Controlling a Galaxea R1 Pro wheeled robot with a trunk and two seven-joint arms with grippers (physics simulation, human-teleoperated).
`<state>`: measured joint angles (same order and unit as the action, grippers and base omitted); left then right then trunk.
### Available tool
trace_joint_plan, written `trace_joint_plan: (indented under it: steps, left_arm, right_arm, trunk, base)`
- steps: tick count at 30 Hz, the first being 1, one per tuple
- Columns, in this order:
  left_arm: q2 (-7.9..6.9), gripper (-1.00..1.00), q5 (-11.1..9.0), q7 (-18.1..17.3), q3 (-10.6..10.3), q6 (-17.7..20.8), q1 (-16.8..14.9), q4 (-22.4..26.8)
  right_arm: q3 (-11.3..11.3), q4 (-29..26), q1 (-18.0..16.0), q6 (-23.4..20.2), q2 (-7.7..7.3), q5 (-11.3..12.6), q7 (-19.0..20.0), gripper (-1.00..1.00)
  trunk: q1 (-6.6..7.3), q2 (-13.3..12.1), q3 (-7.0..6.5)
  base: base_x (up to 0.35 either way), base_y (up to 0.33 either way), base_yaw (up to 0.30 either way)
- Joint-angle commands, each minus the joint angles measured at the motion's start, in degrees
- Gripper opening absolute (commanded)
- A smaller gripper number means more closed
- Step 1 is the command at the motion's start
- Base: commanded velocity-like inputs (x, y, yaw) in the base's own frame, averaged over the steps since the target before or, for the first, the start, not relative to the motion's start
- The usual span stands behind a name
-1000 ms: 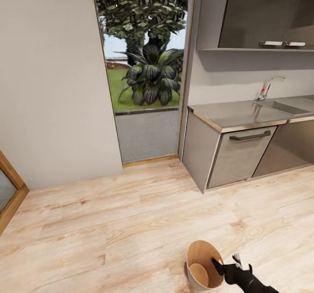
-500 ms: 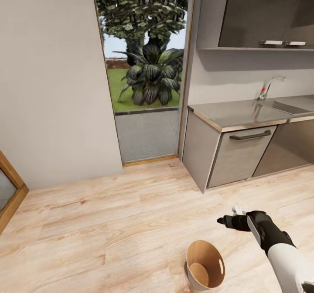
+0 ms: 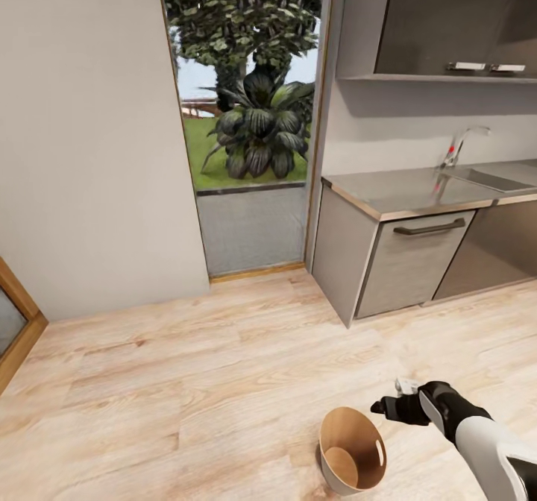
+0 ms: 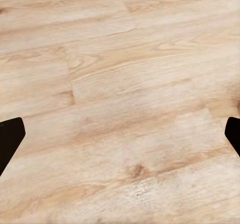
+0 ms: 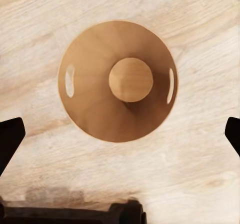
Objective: Put the three can of soda from the living room inside the tash can in the kitchen.
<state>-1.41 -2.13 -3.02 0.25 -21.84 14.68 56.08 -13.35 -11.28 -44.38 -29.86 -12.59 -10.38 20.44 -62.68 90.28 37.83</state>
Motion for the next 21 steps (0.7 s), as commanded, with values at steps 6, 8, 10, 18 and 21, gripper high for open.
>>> trace_joint_plan:
  steps: [6,8,10,18,21]
  left_arm:
    - [0.00,1.00,0.0,0.0,0.0,0.0,0.0,0.0]
    - [0.00,1.00,0.1,0.1,0.0,0.0,0.0,0.0]
    - [0.00,1.00,0.0,0.1,-0.1,0.0,0.0,0.0]
    - [0.00,1.00,0.3,0.1,-0.1,0.1,0.0,0.0]
    - [0.00,1.00,0.3,0.1,-0.1,0.1,0.0,0.0]
  right_arm:
    - [0.1,2.1,0.1,2.6,0.18,-0.2,0.0,1.00]
    - [0.1,2.3,0.2,3.0,0.22,-0.2,0.0,1.00]
    - [0.1,2.4,0.2,3.2,0.15,-0.1,0.0,1.00]
    - [0.1,2.4,0.3,3.4,0.26,0.0,0.0,1.00]
    - [0.0,2.3,0.3,3.5,0.08,0.0,0.4,1.00]
  trunk:
    - [-1.32,2.4,1.08]
    - [-1.76,3.2,1.44]
    - [-2.20,4.0,1.80]
    - [-3.96,7.2,3.24]
    - [-4.62,8.4,3.77]
  base:
    - [0.000,0.000,0.000]
    - [0.000,0.000,0.000]
    - [0.000,0.000,0.000]
    - [0.000,0.000,0.000]
    - [0.000,0.000,0.000]
